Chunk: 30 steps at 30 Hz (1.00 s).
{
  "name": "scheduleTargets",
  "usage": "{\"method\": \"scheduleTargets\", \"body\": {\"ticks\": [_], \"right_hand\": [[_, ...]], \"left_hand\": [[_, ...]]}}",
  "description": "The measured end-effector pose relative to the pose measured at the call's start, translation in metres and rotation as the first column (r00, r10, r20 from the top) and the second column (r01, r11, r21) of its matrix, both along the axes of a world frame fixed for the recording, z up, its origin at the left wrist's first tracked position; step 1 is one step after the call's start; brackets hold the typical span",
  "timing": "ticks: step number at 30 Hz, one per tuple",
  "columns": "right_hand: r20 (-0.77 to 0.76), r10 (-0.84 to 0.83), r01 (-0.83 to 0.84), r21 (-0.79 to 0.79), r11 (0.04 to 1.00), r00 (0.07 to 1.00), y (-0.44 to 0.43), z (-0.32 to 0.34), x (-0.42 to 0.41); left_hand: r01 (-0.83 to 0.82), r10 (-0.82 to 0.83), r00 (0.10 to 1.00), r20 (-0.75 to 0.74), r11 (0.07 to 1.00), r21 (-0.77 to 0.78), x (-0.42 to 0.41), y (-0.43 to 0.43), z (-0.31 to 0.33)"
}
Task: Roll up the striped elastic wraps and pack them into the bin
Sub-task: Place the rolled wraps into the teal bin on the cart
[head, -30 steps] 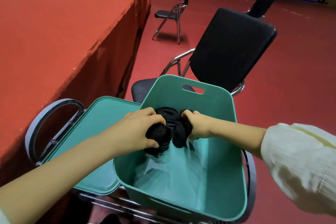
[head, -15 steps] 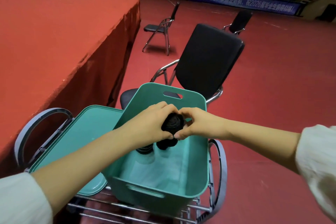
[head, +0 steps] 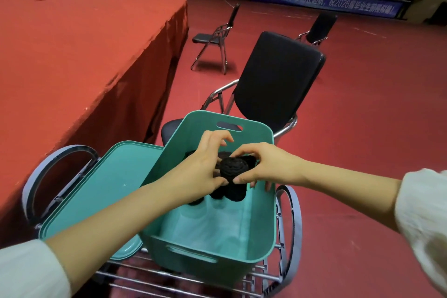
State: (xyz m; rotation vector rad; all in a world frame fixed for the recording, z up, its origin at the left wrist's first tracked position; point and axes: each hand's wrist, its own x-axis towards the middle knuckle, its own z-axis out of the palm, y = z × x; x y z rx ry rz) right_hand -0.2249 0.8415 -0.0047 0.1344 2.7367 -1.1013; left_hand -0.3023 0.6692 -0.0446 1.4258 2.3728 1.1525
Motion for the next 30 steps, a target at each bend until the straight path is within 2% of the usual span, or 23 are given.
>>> {"method": "scheduleTargets", "body": {"ticks": [1, 3, 5, 8, 10, 13, 16, 19, 24, 30], "right_hand": [[0.000, -0.009, 0.009, 0.053, 0.999, 1.000, 0.001, -0.001, -0.001], [0.023, -0.030, 0.026, 0.148, 0.989, 0.999, 0.003, -0.004, -0.005], [0.067, -0.036, 0.018, 0.244, 0.970, 0.997, 0.004, -0.007, -0.010], [0.127, -0.010, -0.039, 0.379, 0.924, 0.992, -0.002, -0.011, -0.022], [0.166, 0.001, -0.078, 0.459, 0.885, 0.986, -0.007, -0.017, -0.031], [0.272, -0.057, -0.107, 0.551, 0.828, 0.961, -0.009, -0.028, -0.045], [0.350, -0.154, -0.075, 0.562, 0.824, 0.924, -0.007, -0.044, -0.058], [0.377, -0.198, -0.049, 0.554, 0.831, 0.905, -0.003, -0.058, -0.069], [0.392, -0.226, 0.028, 0.452, 0.892, 0.892, 0.000, -0.074, -0.084], [0.392, -0.219, 0.032, 0.432, 0.901, 0.894, 0.003, -0.085, -0.095]], "left_hand": [[0.009, -0.009, 1.000, -0.005, 1.000, -0.022, -0.002, -0.003, 0.001], [-0.019, 0.009, 0.994, -0.105, 0.995, -0.093, -0.011, -0.012, 0.003], [-0.106, 0.069, 0.971, -0.228, 0.983, -0.152, -0.026, -0.025, 0.003], [-0.251, 0.161, 0.936, -0.313, 0.929, -0.273, -0.049, -0.047, -0.001], [-0.285, 0.174, 0.936, -0.307, 0.885, -0.367, -0.059, -0.058, -0.007], [-0.236, 0.170, 0.967, -0.191, 0.877, -0.418, -0.065, -0.064, -0.015], [-0.187, 0.169, 0.982, -0.081, 0.899, -0.395, -0.065, -0.064, -0.018], [-0.164, 0.163, 0.986, -0.031, 0.922, -0.351, -0.066, -0.064, -0.022], [-0.157, 0.163, 0.987, -0.004, 0.941, -0.300, -0.070, -0.067, -0.026], [-0.163, 0.168, 0.986, -0.003, 0.956, -0.245, -0.070, -0.065, -0.031]]}}
